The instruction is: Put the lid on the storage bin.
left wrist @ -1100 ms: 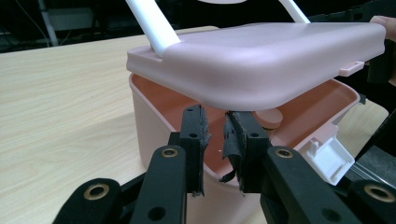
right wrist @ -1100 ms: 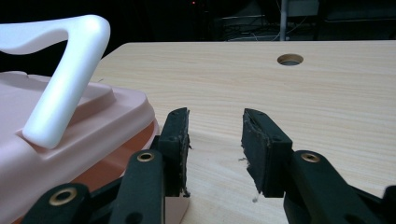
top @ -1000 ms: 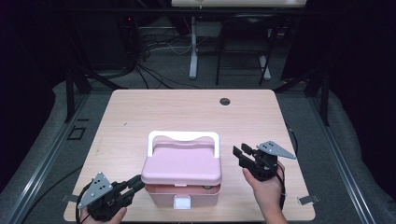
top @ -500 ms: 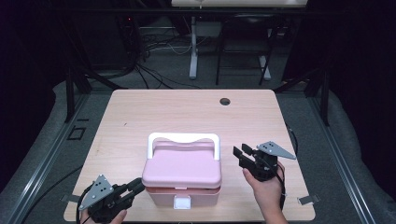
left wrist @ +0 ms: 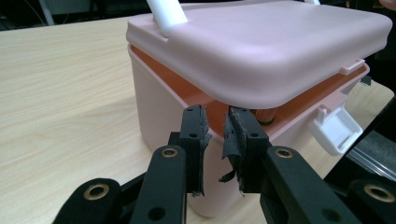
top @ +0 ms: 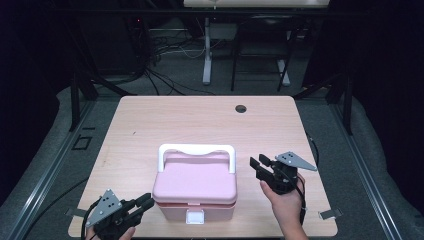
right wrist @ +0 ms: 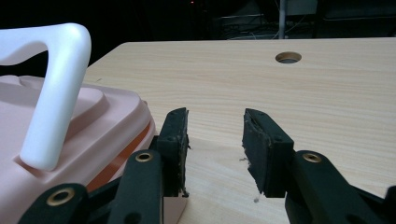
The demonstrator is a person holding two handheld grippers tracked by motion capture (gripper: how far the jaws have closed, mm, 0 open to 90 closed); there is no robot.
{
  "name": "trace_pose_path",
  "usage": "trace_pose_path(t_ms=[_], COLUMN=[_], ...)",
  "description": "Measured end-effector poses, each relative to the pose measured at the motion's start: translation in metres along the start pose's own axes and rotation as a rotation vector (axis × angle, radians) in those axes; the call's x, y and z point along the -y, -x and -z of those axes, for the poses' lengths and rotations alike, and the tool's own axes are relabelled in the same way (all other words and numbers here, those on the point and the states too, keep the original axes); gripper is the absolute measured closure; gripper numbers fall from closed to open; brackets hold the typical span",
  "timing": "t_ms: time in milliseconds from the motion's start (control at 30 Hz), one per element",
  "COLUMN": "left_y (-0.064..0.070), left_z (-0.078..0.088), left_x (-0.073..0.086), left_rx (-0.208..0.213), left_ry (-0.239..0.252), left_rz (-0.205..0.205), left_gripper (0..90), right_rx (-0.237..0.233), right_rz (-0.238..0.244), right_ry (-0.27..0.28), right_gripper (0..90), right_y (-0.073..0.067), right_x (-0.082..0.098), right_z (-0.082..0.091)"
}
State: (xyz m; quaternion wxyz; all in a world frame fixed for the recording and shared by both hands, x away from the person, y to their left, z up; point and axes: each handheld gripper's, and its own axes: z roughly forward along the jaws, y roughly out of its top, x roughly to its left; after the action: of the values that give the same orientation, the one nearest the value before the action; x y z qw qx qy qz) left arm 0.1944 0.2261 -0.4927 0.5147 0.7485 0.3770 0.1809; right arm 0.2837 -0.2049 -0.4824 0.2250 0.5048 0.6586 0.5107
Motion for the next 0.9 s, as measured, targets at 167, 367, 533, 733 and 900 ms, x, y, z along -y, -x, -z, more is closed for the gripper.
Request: trace_pose_path(t_ms=[167, 367, 533, 733, 900], left_y=[-0.0003, -0.0010, -0.0012, -0.0020, -0.0057], left_z=[0.0012, 0.0006, 0.0002, -0.0021, -0.0021], left_x=[0.0004, 0.0036, 0.0045, 0.0066, 0.0076], left_rx=[-0.001, -0.002, 0.003, 0.002, -0.003], left_ry=[-0.011, -0.015, -0.029, -0.040, -0.040], left_rz=[0.000, 0.010, 0.005, 0.008, 0.025], left_gripper=[76.3, 76.3, 76.5, 76.3, 75.8], right_rx=[0.001, -0.001, -0.004, -0.003, -0.004], right_rz=[0.001, 0.002, 0.002, 0.005, 0.004], right_ry=[-0.007, -0.006, -0.005, -0.008, -0.004], right_gripper=[60.5, 60.5, 60.5, 60.3, 60.4], right_y=[-0.0005, -0.0007, -0.0010, -0.0014, -0.0009], right_x=[0.0007, 0.0013, 0.0014, 0.0021, 0.0017], right_z=[-0.0010, -0.0019, -0.0019, -0.0027, -0.0019])
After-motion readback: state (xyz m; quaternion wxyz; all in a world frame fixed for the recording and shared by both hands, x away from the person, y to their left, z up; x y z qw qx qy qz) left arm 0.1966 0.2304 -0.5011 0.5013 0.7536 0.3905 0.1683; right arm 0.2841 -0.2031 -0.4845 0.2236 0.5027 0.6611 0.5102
